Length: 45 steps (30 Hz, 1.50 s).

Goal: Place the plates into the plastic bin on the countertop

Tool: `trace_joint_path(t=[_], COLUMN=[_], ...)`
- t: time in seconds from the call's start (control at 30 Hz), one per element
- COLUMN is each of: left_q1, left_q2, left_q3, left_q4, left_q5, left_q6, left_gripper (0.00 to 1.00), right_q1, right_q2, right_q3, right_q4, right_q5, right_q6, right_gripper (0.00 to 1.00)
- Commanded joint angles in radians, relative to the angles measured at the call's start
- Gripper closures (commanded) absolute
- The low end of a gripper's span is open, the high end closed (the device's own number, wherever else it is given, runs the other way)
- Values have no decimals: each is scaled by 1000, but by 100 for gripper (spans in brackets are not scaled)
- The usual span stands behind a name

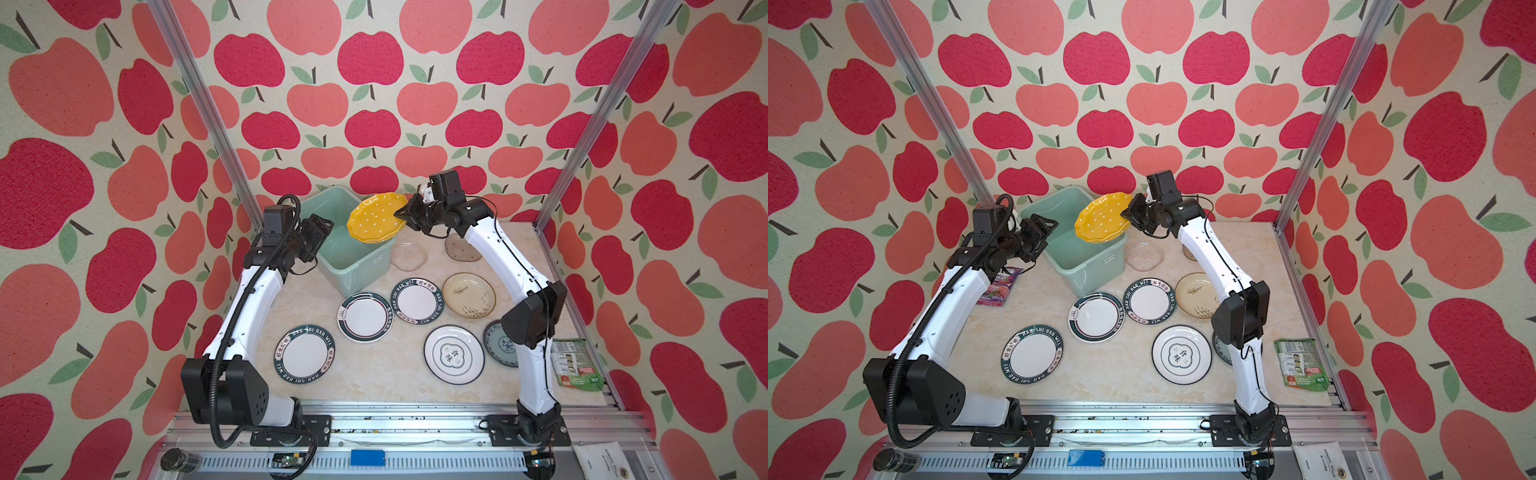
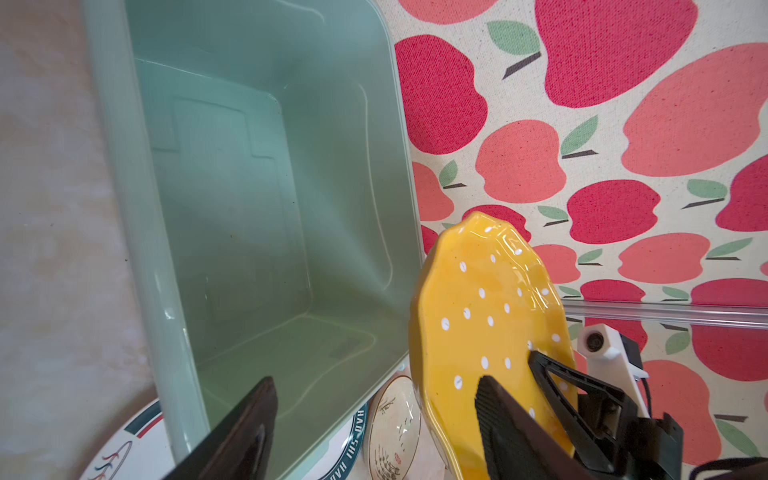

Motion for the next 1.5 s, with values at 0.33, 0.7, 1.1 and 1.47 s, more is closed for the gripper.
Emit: trace_joint_path(t=[0.33,0.7,1.1,1.47], left_q1=[-153,-241,-266,-272], left_q2=[-15,20,70,91], left_q3=[-83,-139,-172,-188], left_q4=[178,302,477,556], left_q5=[27,-97,-192,-237], left_q6=[-262,-424,-483,-511], left_gripper=[19,21,31,56], right_q1=[25,33,37,43], right_q2=[77,92,111,131], right_q3=[119,116,116,116], right_q4=[212,277,330,342], right_q5=[-20,-73,-135,-163], right_q6=[170,206,261,278], right_gripper=[100,100,100,100])
